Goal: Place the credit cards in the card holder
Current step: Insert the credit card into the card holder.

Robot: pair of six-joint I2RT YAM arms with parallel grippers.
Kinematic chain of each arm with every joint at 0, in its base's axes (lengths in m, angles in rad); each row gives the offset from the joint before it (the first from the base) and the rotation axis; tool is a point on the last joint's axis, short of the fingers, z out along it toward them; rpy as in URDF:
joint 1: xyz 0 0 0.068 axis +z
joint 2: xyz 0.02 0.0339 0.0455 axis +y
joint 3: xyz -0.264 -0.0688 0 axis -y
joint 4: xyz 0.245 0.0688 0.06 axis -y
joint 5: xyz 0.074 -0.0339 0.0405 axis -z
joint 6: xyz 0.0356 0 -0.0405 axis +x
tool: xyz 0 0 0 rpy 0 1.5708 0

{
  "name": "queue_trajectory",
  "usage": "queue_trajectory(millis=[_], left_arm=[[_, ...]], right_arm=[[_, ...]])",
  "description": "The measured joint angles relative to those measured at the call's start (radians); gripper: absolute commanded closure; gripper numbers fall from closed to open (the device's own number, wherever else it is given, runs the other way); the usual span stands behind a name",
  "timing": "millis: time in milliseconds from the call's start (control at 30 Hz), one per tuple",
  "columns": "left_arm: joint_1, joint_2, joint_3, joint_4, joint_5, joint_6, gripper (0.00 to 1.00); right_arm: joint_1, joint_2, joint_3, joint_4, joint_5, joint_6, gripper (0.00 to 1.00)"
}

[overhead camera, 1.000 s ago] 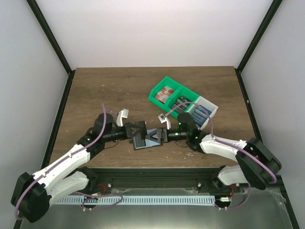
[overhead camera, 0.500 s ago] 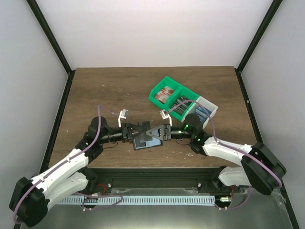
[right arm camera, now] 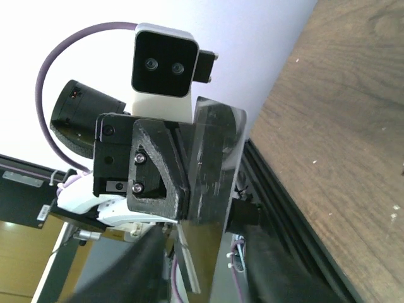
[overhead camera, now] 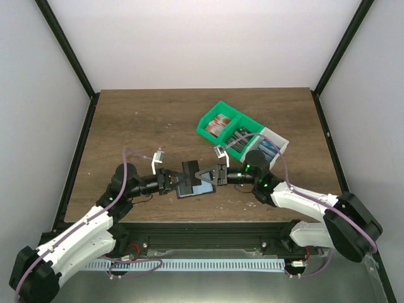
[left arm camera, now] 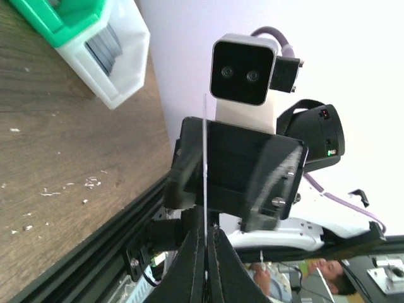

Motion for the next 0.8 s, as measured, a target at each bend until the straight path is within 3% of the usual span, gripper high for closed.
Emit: queue_trajectory(millis=[67,133,367,533,667,800], left_arm=[[0.002,-0.008,0.000,-0.022,-0.027,0.010,1.00],[0.002,-0.008,0.000,-0.047,-0.053,0.026,1.00],[0.002,0.080,-0.009,-0.142,-0.179,0.119,1.00],[0.000,0.169,-0.050,-0.144,-0.258,0.166,1.00],[-0.008,0.283,-0.107,-0.077,-0.296,0.170,1.00],[-0.014,0.403,-0.138,0.013,-0.305,0.169,1.00]], right_arm=[[-0.011,-0.010,0.000,-0.038,0.011,-0.017,0.35],[-0.021,-0.029,0.000,-0.101,0.035,-0.050,0.31],[-0.039,-0.048,0.058,-0.430,0.195,-0.233,0.33],[-0.041,0.118,0.188,-0.657,0.336,-0.385,0.36],[-0.031,0.240,0.254,-0.791,0.439,-0.467,0.35],[-0.014,0.352,0.325,-0.878,0.509,-0.527,0.41]])
